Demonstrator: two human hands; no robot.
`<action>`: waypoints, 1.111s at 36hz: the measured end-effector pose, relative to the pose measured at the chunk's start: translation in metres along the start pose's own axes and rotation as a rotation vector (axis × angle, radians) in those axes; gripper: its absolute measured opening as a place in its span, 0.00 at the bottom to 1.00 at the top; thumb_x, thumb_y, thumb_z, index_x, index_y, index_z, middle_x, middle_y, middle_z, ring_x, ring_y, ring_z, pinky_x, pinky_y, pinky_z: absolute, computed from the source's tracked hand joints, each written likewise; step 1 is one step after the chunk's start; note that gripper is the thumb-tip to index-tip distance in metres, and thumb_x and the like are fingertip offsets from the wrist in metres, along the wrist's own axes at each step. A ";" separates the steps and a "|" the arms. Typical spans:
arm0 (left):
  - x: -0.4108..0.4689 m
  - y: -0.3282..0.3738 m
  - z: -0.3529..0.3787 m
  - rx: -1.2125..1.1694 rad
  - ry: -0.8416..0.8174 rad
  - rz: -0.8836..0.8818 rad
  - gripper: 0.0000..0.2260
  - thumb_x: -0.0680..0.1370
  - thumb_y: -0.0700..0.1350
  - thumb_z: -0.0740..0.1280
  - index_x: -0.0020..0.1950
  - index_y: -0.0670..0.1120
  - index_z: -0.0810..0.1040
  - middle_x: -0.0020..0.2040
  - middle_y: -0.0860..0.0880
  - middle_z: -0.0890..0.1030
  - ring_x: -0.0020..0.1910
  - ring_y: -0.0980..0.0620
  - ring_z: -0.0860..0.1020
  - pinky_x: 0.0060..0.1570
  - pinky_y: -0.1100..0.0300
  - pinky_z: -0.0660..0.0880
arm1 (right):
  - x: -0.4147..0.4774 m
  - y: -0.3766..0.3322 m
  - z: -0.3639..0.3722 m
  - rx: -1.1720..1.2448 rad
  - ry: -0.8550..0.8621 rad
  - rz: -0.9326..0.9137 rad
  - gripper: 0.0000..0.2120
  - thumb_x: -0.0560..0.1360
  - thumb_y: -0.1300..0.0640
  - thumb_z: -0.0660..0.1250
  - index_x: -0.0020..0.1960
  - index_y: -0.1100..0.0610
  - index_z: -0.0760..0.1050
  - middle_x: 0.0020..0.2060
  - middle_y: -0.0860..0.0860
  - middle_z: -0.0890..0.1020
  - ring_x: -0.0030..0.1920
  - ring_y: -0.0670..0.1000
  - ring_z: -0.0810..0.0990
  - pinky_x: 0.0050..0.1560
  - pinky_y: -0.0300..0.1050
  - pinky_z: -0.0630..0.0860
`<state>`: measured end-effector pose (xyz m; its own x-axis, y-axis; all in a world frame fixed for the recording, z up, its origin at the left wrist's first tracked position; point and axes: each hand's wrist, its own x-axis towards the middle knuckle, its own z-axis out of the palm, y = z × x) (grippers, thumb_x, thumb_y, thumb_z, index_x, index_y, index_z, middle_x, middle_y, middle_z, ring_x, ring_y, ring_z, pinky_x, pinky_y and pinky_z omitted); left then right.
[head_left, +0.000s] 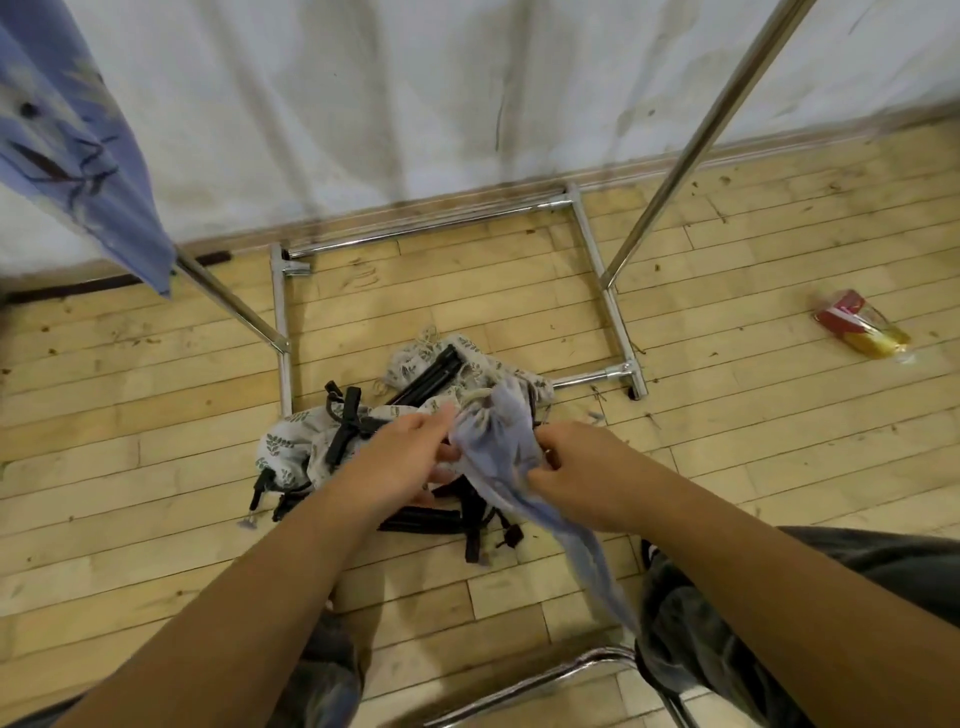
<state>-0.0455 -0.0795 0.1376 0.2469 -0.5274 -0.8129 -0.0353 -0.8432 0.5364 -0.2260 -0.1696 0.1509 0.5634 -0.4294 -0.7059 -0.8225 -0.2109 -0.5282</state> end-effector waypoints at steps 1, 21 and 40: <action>0.001 0.001 -0.002 -0.042 0.028 -0.023 0.21 0.85 0.62 0.54 0.63 0.50 0.78 0.55 0.50 0.83 0.53 0.50 0.81 0.60 0.47 0.79 | 0.001 0.002 0.002 -0.029 -0.002 -0.010 0.13 0.82 0.54 0.62 0.41 0.56 0.67 0.35 0.53 0.71 0.34 0.50 0.66 0.37 0.44 0.67; -0.001 0.001 -0.003 -0.116 -0.177 0.123 0.09 0.81 0.54 0.69 0.61 0.60 0.80 0.55 0.54 0.86 0.55 0.52 0.84 0.63 0.47 0.79 | -0.002 -0.010 0.002 -0.127 -0.064 -0.282 0.08 0.79 0.57 0.68 0.53 0.50 0.85 0.57 0.42 0.78 0.56 0.47 0.77 0.59 0.46 0.77; -0.010 0.008 -0.002 -0.054 -0.034 0.439 0.14 0.83 0.45 0.67 0.56 0.67 0.81 0.51 0.60 0.85 0.50 0.60 0.84 0.55 0.56 0.82 | 0.003 -0.015 -0.011 0.488 0.249 -0.047 0.09 0.81 0.45 0.68 0.56 0.48 0.81 0.44 0.47 0.87 0.44 0.45 0.87 0.49 0.48 0.85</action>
<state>-0.0465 -0.0811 0.1506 0.1878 -0.8384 -0.5116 -0.0790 -0.5321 0.8430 -0.2130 -0.1773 0.1615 0.5146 -0.6367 -0.5743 -0.6316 0.1714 -0.7561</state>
